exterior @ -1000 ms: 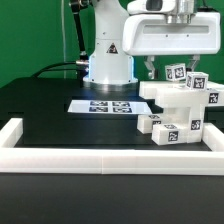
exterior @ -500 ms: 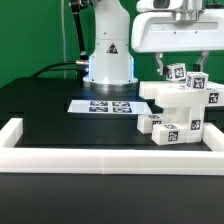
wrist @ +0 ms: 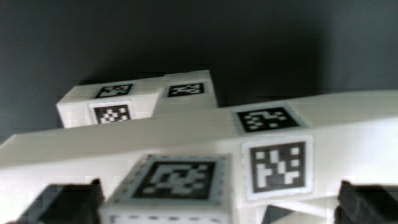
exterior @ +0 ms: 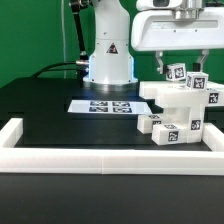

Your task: Assemble chair

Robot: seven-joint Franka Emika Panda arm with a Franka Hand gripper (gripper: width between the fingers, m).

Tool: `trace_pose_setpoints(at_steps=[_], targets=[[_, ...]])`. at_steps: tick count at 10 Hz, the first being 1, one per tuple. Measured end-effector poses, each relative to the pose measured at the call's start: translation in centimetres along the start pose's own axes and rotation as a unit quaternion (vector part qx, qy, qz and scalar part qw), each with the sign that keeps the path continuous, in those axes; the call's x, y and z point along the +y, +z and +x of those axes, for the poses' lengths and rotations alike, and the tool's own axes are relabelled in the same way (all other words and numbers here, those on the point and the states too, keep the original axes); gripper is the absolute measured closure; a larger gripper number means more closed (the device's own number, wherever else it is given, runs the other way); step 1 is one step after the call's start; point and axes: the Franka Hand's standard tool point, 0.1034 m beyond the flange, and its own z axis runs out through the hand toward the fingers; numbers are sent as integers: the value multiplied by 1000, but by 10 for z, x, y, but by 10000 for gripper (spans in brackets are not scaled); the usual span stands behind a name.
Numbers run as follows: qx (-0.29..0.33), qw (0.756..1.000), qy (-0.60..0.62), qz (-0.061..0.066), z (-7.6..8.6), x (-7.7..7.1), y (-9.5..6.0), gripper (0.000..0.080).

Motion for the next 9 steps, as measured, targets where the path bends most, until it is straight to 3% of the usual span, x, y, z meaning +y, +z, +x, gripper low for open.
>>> trace_pose_setpoints(at_steps=[3, 4, 5, 6, 9], targets=[[1, 1000, 2, -1, 1, 5, 0, 193], [1, 1000, 2, -1, 1, 5, 0, 369], [1, 1000, 2, -1, 1, 5, 0, 369], [1, 1000, 2, -1, 1, 5, 0, 515], [1, 1000, 14, -1, 1, 5, 0, 514]])
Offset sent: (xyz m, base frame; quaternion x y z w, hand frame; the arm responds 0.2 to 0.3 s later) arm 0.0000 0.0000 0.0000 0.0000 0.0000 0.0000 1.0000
